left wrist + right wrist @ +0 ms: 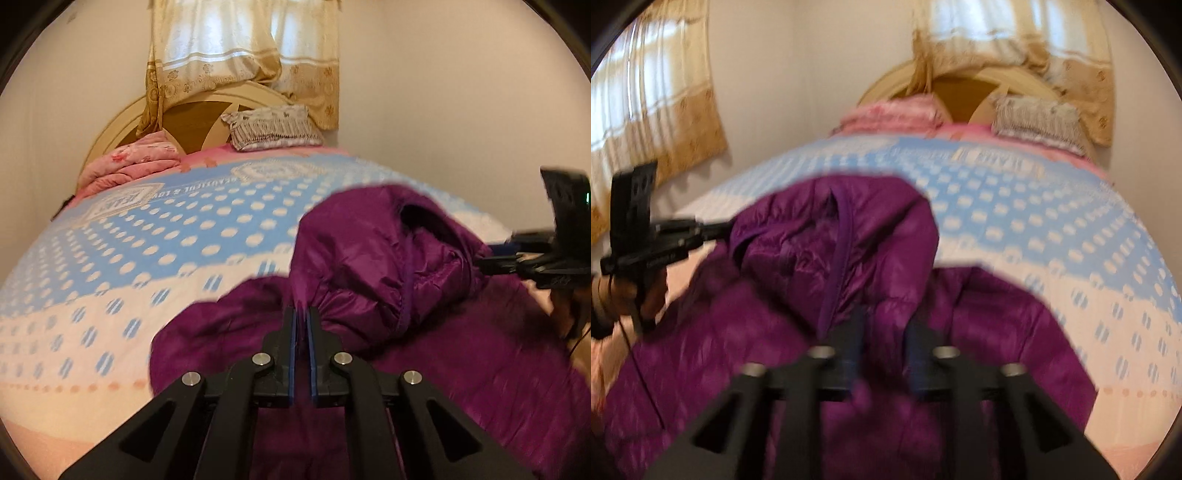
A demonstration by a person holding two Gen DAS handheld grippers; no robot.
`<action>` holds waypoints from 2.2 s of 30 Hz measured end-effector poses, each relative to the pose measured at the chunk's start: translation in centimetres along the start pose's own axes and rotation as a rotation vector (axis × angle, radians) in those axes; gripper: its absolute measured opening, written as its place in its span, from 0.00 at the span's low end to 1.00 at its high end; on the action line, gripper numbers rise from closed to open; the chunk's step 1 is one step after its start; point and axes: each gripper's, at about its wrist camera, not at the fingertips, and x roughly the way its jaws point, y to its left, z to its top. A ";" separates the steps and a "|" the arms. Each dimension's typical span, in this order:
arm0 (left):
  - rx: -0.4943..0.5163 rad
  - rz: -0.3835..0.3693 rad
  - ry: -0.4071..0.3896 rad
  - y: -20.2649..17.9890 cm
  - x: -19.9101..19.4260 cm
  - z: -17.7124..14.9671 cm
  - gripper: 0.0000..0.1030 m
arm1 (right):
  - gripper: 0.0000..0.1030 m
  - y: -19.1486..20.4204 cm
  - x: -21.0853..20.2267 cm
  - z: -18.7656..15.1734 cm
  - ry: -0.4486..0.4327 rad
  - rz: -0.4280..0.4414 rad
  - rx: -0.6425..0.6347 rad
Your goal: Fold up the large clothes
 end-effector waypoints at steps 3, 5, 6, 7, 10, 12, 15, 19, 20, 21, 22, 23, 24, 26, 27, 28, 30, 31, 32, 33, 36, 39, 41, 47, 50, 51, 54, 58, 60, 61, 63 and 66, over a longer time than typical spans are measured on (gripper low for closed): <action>-0.009 0.024 0.003 0.4 -1.0 -0.8 0.06 | 0.43 -0.8 -1.2 -0.8 0.009 0.037 0.050; -0.060 0.030 -0.020 1.6 -1.9 -0.6 0.13 | 0.44 -1.6 -2.6 -0.8 -0.026 0.076 0.109; -0.093 0.046 -0.029 2.3 -2.2 -0.2 0.34 | 0.45 -2.2 -3.2 -0.5 -0.051 0.100 0.147; -0.125 0.067 -0.040 3.0 -2.2 0.2 0.50 | 0.48 -2.7 -3.6 -0.1 -0.073 0.114 0.187; -0.254 0.149 -0.100 5.2 -1.9 1.8 0.89 | 0.52 -4.7 -3.3 2.0 -0.112 0.114 0.340; -0.335 0.133 -0.045 6.7 0.7 3.1 0.89 | 0.55 -7.0 -1.2 3.8 -0.079 0.132 0.509; -0.480 0.116 0.062 8.7 5.7 4.1 0.89 | 0.56 -9.6 1.8 5.4 -0.086 0.224 0.711; -0.685 -0.057 0.154 9.7 11.5 4.5 0.88 | 0.60 -10.0 7.2 6.9 0.068 0.244 0.757; -0.664 -0.049 0.159 9.3 12.2 5.0 0.88 | 0.60 -9.7 7.9 7.4 0.088 0.214 0.709; -0.639 -0.051 0.169 8.7 12.7 5.5 0.88 | 0.60 -9.5 8.3 7.7 0.101 0.203 0.689; -0.597 -0.052 0.190 8.1 13.5 6.2 0.88 | 0.60 -9.5 8.7 7.9 0.111 0.203 0.677; -0.562 -0.044 0.209 7.8 14.2 6.8 0.89 | 0.60 -9.7 8.8 7.7 0.111 0.208 0.678; -0.544 -0.039 0.213 7.5 14.2 7.1 0.89 | 0.60 -10.2 9.0 7.7 0.100 0.206 0.688; -0.526 -0.004 0.204 7.8 14.5 7.8 0.88 | 0.60 -11.1 9.2 7.4 0.086 0.195 0.707; -0.529 -0.004 0.211 8.0 14.7 8.0 0.88 | 0.60 -11.5 9.6 7.2 0.093 0.207 0.728; -0.540 -0.032 0.229 8.3 15.1 8.1 0.88 | 0.60 -11.7 10.1 7.0 0.105 0.227 0.744; -0.551 -0.048 0.302 8.1 16.7 8.1 0.88 | 0.60 -12.2 11.2 6.9 0.140 0.252 0.772; -0.550 -0.048 0.321 8.1 17.0 8.1 0.88 | 0.60 -12.2 11.7 6.9 0.155 0.258 0.772; -0.554 -0.064 0.327 7.9 17.3 8.0 0.88 | 0.60 -12.0 12.0 6.9 0.167 0.262 0.769; -0.553 -0.076 0.324 7.6 17.4 7.8 0.88 | 0.57 -11.8 12.2 7.0 0.178 0.261 0.759; -0.470 -0.116 0.344 6.0 17.6 7.5 0.45 | 0.40 -10.2 12.0 7.2 0.209 0.228 0.661; -0.428 -0.144 0.343 4.8 16.9 7.4 0.22 | 0.28 -9.1 11.2 7.4 0.192 0.173 0.594; -0.368 -0.129 0.308 3.9 15.8 7.7 0.16 | 0.26 -8.3 10.5 7.6 0.173 0.132 0.546; -0.275 -0.110 0.253 2.6 13.2 8.5 0.08 | 0.22 -5.1 8.2 8.2 0.120 0.057 0.385; -0.273 -0.107 0.226 2.6 11.9 8.4 0.07 | 0.21 -3.7 7.4 8.3 0.100 0.020 0.310; -0.270 -0.111 0.211 2.6 11.2 8.3 0.07 | 0.21 -3.1 7.1 8.2 0.092 0.013 0.284; -0.245 -0.106 0.169 2.3 9.4 8.1 0.07 | 0.21 -1.8 6.3 7.9 0.071 -0.004 0.226; -0.177 -0.096 0.116 1.4 7.1 7.2 0.06 | 0.21 -0.2 5.4 7.2 0.047 -0.028 0.146; -0.136 -0.087 0.101 0.8 6.0 6.8 0.06 | 0.20 0.4 4.7 6.5 0.035 -0.032 0.118; -0.118 -0.087 0.091 0.5 5.4 6.5 0.06 | 0.20 0.7 4.4 6.2 0.029 -0.035 0.101; -0.067 -0.075 0.063 -0.2 4.0 5.9 0.06 | 0.20 1.3 3.9 5.7 0.020 -0.041 0.074; 0.015 -0.059 0.014 -1.6 2.0 4.8 0.06 | 0.20 2.4 2.9 4.8 0.007 -0.049 0.028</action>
